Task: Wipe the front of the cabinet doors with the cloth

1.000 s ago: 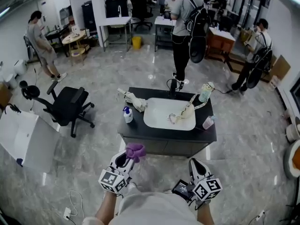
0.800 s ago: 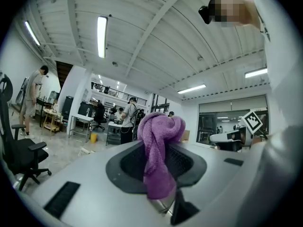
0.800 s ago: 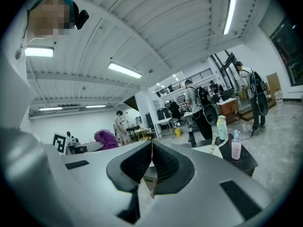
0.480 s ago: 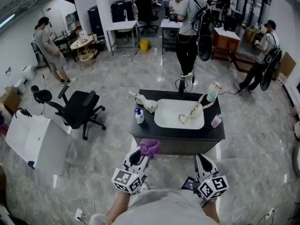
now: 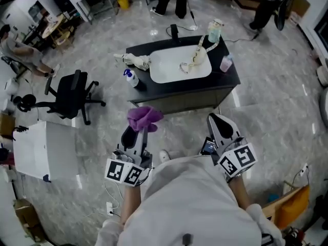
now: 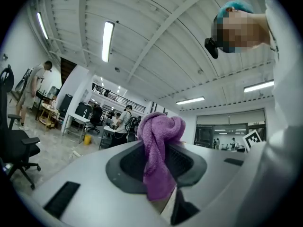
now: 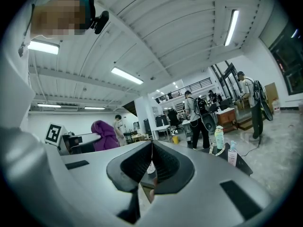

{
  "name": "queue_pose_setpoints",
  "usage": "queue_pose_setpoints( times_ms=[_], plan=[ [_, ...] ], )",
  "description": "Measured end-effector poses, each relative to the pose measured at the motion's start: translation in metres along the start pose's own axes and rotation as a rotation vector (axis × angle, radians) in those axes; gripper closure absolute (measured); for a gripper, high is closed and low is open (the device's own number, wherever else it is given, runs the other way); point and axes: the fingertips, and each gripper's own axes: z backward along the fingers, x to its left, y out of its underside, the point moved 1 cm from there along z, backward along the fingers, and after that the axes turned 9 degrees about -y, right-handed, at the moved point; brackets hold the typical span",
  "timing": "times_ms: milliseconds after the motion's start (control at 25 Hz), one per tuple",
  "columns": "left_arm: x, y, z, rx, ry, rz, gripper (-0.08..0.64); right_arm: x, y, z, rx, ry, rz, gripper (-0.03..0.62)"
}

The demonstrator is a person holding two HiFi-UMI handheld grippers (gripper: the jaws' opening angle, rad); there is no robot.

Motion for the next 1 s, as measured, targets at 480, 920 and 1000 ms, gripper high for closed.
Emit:
queue_pose_setpoints(
  times_ms=[480,920,1000],
  plan=[
    [-0.011,0.021,-0.011,0.058,0.011,-0.022,0.457,-0.025,0.013,0.017,0.044,0.048,-0.024,0.565],
    [-0.006,0.029,-0.016,0.068,0.001,-0.023,0.456,-0.028,0.016,0.009,0.048,0.037,-0.013,0.565],
    [-0.006,0.031,-0.018,0.071,0.002,-0.018,0.456,-0.029,0.018,0.008,0.050,0.039,-0.017,0.565]
  ],
)
